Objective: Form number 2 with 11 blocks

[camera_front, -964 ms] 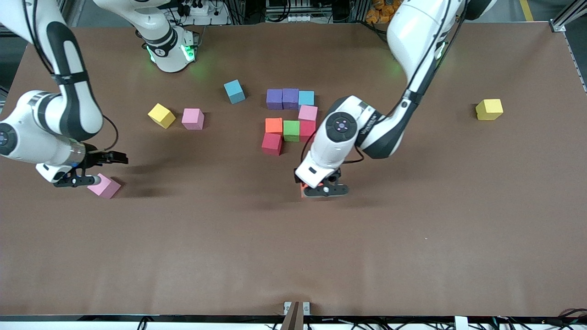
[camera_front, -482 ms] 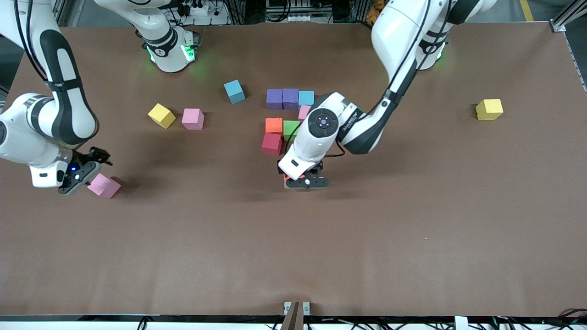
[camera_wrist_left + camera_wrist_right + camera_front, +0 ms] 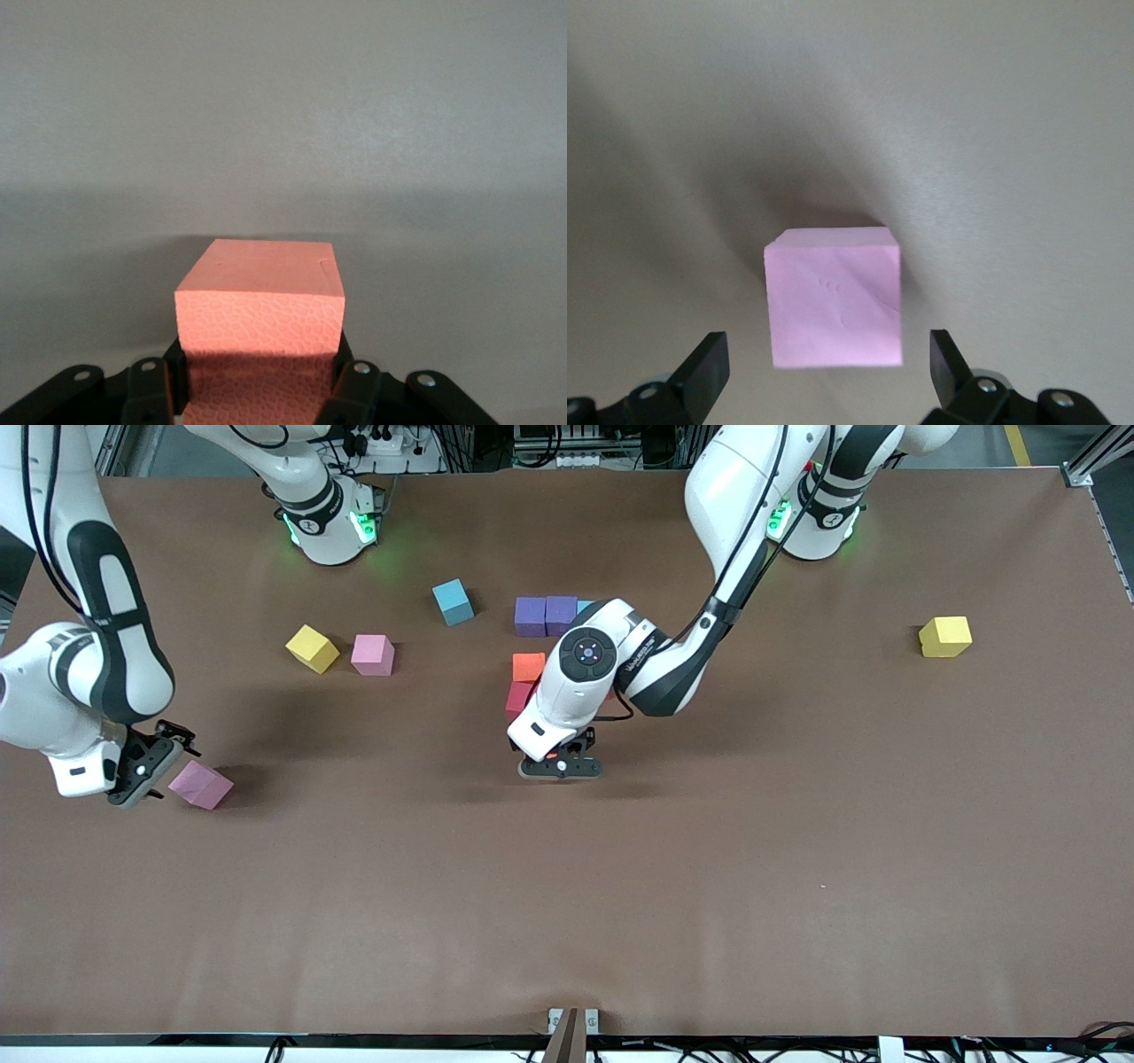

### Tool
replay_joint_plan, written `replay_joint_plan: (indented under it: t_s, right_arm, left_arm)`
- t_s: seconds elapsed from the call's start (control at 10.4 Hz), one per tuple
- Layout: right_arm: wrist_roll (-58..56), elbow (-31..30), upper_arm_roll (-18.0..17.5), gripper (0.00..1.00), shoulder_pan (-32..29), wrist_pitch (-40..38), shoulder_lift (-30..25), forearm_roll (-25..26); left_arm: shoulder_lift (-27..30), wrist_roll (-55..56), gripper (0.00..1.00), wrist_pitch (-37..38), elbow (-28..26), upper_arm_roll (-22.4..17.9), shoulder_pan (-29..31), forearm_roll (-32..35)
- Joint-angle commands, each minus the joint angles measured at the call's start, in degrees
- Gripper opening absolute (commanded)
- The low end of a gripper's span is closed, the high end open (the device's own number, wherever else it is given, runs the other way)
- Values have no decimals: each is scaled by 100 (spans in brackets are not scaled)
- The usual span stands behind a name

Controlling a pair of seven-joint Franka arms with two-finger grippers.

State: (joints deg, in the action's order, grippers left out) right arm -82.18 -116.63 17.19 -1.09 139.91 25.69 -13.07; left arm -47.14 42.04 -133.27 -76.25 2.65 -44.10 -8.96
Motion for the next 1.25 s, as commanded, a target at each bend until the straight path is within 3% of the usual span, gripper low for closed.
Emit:
replay_joint_plan:
  t_s: [0.0, 0.77, 0.87, 1.16]
  right_arm:
    - [-175, 114, -128, 100, -119, 98, 181, -222]
    - [-184, 141, -365, 100, -189, 695, 471, -222]
    - [-228, 167, -400, 95, -198, 695, 472, -222]
    - [-228, 193, -401, 40, -190, 687, 463, -222]
  left_arm:
    - [-217, -38, 6, -76, 303, -98, -134, -263]
    - [-428, -143, 6, -173, 277, -98, -415, -273]
    - [-428, -143, 6, -173, 277, -98, -415, -281]
    - [-428, -143, 6, -112, 224, -80, -415, -342]
